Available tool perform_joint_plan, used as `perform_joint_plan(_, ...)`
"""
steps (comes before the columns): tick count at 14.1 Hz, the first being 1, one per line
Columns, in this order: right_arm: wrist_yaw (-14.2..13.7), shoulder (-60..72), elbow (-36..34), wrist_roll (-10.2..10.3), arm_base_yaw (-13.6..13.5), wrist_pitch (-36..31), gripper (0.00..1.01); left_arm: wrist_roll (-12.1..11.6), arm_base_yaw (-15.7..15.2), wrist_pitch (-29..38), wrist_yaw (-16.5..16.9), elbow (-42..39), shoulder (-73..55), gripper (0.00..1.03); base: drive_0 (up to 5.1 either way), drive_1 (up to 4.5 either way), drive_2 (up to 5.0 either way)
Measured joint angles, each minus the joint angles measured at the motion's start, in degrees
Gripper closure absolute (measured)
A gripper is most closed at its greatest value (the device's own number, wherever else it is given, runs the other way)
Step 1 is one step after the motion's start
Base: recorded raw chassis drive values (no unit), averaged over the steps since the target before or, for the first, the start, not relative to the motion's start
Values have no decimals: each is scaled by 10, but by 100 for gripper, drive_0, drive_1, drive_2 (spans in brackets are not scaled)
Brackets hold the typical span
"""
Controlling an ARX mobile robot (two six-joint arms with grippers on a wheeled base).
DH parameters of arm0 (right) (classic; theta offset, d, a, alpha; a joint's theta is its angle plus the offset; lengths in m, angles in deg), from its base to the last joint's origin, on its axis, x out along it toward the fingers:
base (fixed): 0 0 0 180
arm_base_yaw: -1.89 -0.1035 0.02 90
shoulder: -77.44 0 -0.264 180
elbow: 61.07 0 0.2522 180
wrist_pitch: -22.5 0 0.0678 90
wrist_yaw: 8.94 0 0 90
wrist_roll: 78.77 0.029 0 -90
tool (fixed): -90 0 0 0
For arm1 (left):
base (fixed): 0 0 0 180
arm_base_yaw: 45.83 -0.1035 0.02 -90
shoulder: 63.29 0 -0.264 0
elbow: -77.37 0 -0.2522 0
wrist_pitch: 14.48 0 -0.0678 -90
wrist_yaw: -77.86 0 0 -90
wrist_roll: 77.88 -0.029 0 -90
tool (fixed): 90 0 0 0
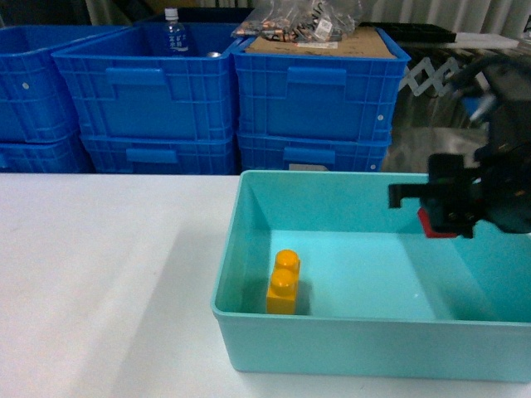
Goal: Pick red block from blue box to shelf
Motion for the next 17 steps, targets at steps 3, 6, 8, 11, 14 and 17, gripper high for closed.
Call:
perform_joint_plan(3,-85,-257,-193,-61,-21,-61,73,0,0,0,0,0,0,5,0,0,0)
perform_joint_plan(6,-97,-331,-253,-81,-37,-66,73,0,0,0,0,0,0,5,0,0,0)
perform_joint_plan(8,-97,-329,-254,-85,-37,-65,73,0,0,0,0,0,0,5,0,0,0)
perform_joint_plan(11,-95,-329,-253,-85,-38,-66,73,0,0,-1,-2,0,0,5,315,-246,-76)
perform_joint_plan(14,-98,-332,-253,-85,-37,-65,73,0,0,2,2,0,0,5,0,0,0)
perform_joint_plan(17,-96,-331,-253,-85,-38,-66,73,0,0,0,-1,0,0,5,-121,-121,-121)
